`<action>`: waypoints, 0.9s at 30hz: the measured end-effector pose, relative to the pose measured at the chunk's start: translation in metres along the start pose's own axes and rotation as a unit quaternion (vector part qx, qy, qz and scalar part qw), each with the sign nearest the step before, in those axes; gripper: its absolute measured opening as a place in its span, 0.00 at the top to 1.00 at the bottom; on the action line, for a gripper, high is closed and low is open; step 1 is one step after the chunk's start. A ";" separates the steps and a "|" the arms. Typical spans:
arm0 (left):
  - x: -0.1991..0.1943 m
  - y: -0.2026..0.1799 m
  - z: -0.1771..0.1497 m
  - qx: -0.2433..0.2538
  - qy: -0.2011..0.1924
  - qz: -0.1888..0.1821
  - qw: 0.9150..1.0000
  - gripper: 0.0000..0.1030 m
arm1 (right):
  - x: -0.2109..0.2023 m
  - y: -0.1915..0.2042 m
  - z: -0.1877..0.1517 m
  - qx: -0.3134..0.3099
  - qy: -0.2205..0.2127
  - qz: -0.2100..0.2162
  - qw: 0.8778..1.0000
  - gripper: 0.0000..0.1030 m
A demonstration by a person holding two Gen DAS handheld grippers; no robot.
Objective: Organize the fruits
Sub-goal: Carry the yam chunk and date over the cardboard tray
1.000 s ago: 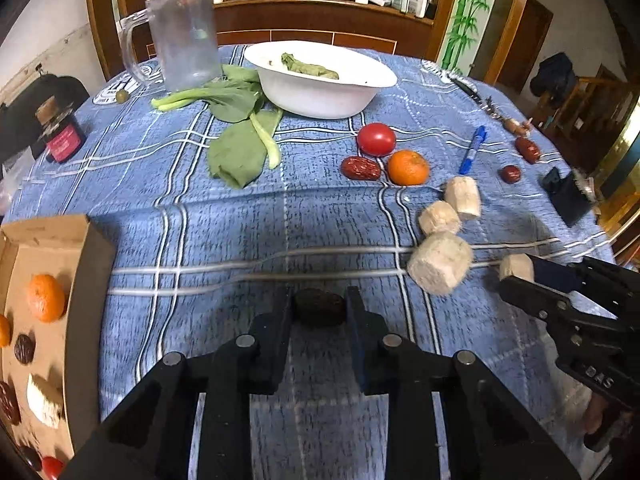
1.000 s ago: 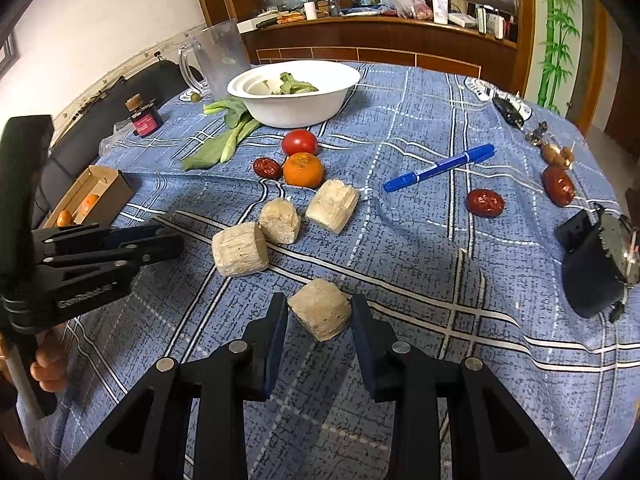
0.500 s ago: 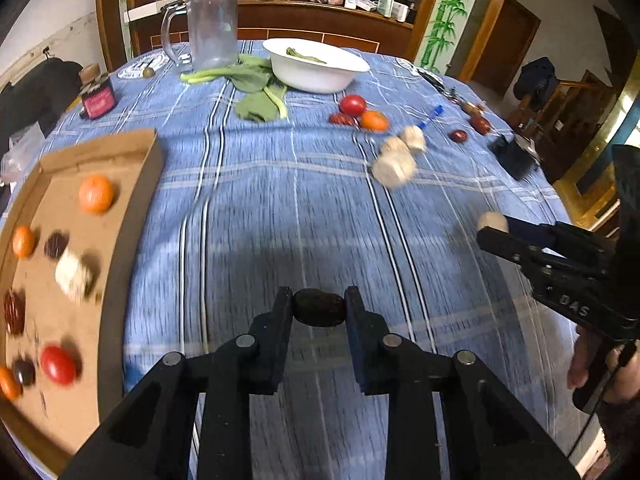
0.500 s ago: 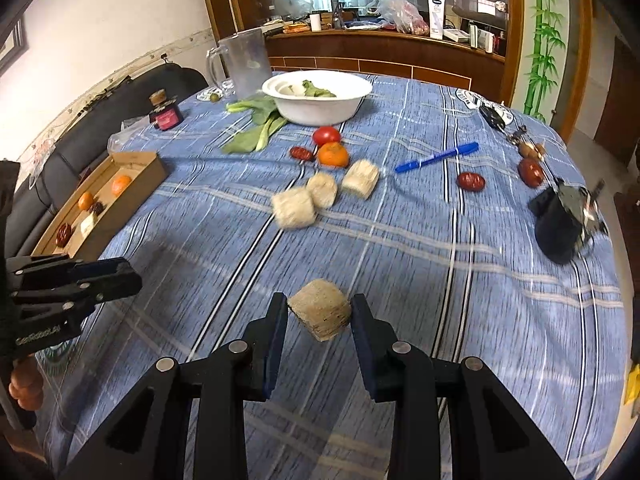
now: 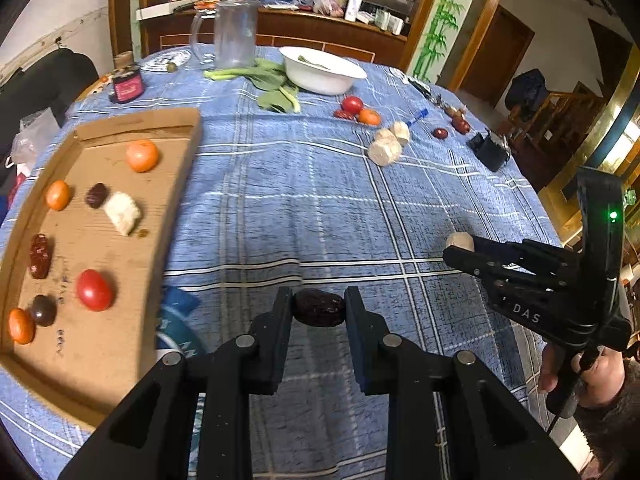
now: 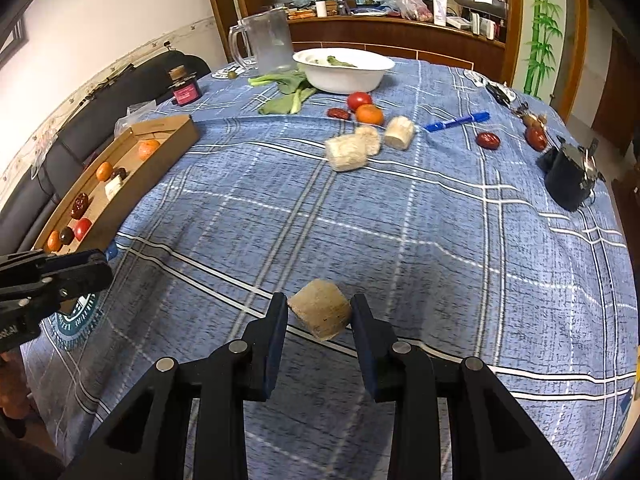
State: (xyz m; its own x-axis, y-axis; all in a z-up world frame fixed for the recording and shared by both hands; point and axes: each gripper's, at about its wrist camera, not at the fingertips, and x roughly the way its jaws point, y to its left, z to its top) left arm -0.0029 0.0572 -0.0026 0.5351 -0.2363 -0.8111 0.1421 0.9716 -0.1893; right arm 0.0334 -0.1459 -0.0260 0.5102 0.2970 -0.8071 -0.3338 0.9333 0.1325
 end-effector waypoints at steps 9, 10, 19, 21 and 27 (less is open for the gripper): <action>-0.039 0.048 -0.001 -0.037 -0.032 0.024 0.999 0.76 | 0.003 0.048 0.022 -0.034 -0.013 0.022 0.999 0.66; -0.044 0.057 -0.002 -0.046 -0.037 0.028 0.998 0.76 | 0.003 0.054 0.026 -0.039 -0.014 0.026 0.999 0.66; -0.070 0.121 -0.010 -0.094 -0.056 0.080 0.991 0.75 | 0.017 0.116 0.062 -0.093 -0.023 0.059 0.994 0.66; -0.073 0.133 -0.014 -0.101 -0.056 0.088 0.989 0.75 | 0.023 0.131 0.070 -0.106 -0.023 0.068 0.992 0.66; -0.075 0.163 -0.022 -0.115 -0.049 0.109 0.986 0.75 | 0.041 0.166 0.094 -0.136 -0.023 0.083 0.987 0.66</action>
State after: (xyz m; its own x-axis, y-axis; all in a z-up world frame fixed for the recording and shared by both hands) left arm -0.0385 0.2339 0.0154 0.6120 -0.0103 -0.7908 -0.1724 0.9741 -0.1460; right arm 0.0732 0.0403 0.0165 0.4637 0.4567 -0.7592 -0.6130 0.7841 0.0973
